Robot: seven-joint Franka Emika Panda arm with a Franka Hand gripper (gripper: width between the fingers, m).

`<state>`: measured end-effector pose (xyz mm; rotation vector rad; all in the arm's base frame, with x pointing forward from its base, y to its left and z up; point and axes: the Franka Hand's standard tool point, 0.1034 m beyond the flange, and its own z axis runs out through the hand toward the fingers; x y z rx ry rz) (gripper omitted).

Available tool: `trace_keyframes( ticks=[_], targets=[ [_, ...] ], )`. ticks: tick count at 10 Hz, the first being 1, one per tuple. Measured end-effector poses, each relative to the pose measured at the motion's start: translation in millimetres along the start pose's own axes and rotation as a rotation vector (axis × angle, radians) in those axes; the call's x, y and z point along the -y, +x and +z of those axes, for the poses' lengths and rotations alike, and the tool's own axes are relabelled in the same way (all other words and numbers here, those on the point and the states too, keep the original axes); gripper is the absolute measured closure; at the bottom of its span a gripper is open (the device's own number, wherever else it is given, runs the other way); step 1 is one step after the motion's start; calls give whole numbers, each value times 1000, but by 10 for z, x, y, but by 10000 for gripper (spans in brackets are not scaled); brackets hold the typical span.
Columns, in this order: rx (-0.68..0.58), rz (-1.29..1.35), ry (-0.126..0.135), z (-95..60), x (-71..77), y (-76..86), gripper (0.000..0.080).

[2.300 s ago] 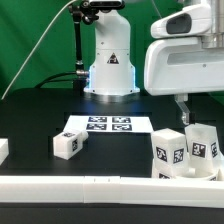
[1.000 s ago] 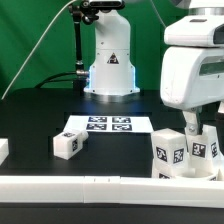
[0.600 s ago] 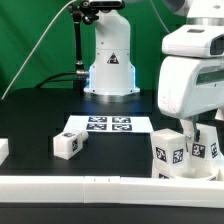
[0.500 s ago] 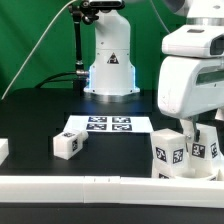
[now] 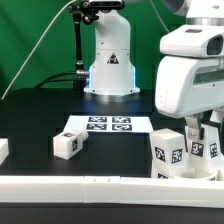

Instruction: Assemble stool

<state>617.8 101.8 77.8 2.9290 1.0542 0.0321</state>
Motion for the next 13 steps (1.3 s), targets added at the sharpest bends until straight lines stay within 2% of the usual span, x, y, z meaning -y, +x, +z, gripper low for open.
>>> trace_keyframes(
  ticks=[4, 6, 7, 13],
  targets=[
    [0, 403, 9, 7, -13, -19, 463],
    [-6, 600, 30, 11, -24, -29, 462],
    [-11, 756, 48, 11, -17, -20, 462],
    [-5, 1168, 52, 10, 12, 3, 462]
  ],
)
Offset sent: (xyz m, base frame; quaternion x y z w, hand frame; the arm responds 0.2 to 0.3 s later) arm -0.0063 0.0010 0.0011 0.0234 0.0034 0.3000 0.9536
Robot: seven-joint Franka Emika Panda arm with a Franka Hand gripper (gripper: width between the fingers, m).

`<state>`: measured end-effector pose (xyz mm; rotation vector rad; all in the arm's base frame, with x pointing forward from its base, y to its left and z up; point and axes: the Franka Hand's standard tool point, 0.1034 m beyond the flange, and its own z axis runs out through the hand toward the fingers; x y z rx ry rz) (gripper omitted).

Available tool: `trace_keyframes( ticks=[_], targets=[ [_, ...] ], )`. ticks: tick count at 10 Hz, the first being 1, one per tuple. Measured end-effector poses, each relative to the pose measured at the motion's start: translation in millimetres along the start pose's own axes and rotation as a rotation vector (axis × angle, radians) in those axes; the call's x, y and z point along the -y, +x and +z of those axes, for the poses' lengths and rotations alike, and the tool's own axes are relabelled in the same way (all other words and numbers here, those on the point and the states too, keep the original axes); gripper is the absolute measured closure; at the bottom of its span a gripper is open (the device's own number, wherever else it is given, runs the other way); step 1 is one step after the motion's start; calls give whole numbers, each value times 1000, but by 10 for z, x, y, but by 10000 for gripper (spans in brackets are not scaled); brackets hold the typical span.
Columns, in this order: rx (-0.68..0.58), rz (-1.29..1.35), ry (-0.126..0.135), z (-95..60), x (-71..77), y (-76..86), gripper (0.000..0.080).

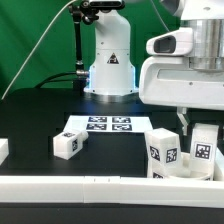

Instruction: Assemble stool

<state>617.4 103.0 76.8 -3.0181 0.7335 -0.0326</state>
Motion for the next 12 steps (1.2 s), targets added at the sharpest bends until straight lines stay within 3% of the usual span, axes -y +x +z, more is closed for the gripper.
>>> trace_keyframes(
  ticks=[3, 6, 8, 12],
  targets=[
    [3, 224, 13, 1, 12, -3, 462],
    [6, 580, 75, -1, 32, -8, 462],
    [-3, 856, 140, -7, 84, 18, 462],
    [17, 1065, 146, -9, 113, 5, 462]
  ],
)
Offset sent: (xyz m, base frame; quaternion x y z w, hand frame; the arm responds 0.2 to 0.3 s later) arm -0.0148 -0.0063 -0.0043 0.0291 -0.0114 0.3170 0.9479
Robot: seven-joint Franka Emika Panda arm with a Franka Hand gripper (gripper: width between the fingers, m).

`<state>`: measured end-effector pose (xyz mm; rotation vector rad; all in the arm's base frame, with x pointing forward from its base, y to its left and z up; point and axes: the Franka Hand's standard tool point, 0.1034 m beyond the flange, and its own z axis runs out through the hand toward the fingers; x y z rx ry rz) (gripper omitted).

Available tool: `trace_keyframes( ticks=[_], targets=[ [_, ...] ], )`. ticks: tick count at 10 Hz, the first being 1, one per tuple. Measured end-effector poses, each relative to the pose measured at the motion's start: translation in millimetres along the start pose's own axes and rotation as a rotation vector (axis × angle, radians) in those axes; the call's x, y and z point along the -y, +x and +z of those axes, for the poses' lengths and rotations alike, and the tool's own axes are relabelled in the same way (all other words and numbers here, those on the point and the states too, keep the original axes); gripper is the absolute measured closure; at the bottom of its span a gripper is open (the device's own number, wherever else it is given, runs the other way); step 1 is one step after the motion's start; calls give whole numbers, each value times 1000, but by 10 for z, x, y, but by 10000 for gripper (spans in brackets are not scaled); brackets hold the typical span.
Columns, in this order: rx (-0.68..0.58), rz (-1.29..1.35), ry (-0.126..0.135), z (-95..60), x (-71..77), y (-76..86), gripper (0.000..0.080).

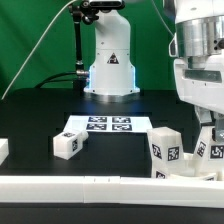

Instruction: Assemble stool

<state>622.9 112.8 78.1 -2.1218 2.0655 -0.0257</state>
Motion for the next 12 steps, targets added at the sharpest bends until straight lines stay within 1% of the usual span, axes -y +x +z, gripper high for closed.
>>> trace_keyframes(
  ticks=[3, 4, 6, 7, 8, 10, 11, 12],
  targets=[
    [10, 184, 1, 6, -3, -15, 462],
    [26, 309, 34, 6, 14, 7, 462],
    [58, 568, 118, -2, 7, 47, 462],
    [74, 676, 138, 0, 1, 19, 462],
    [84, 722, 149, 0, 0, 10, 462],
    [100, 779, 149, 0, -9, 22, 461],
    [108, 799, 146, 8, -20, 9, 406],
    [109, 790, 146, 13, -26, -5, 245]
  ],
)
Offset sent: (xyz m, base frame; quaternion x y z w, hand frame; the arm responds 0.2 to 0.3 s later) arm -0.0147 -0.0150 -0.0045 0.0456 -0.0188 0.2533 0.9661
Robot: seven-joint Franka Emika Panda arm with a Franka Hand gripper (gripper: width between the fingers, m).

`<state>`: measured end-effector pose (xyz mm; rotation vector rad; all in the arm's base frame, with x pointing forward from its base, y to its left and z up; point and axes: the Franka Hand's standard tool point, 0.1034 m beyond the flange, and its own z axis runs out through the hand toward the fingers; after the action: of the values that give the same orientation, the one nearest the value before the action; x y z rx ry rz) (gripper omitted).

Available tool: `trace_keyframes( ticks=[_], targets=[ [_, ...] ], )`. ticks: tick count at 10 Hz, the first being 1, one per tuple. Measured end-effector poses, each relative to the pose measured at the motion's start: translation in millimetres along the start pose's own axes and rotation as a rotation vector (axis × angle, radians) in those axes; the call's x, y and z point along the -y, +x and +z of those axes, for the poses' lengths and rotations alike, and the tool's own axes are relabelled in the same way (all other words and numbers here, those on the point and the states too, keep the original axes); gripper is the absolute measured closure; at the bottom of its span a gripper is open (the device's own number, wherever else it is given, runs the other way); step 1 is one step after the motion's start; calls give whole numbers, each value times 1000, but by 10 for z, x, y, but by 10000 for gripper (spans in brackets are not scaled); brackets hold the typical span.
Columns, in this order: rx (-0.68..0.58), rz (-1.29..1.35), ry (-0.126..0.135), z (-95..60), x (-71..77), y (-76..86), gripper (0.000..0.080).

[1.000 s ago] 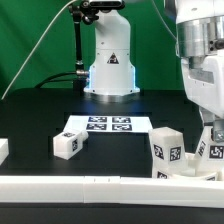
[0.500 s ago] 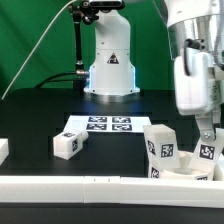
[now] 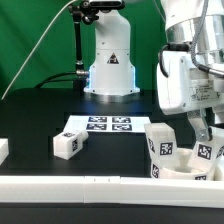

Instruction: Assemble stool

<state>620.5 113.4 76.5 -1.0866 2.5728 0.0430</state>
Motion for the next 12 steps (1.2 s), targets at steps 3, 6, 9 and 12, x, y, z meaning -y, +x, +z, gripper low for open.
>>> trace_keyframes(
  ticks=[3, 6, 9, 12],
  targets=[
    [-13, -115, -45, -29, 0, 0, 156],
    [0, -297, -52, -259, 183, -33, 151],
    [9, -291, -44, -347, 279, -41, 151],
    [7, -309, -45, -339, 279, -27, 151]
  ],
)
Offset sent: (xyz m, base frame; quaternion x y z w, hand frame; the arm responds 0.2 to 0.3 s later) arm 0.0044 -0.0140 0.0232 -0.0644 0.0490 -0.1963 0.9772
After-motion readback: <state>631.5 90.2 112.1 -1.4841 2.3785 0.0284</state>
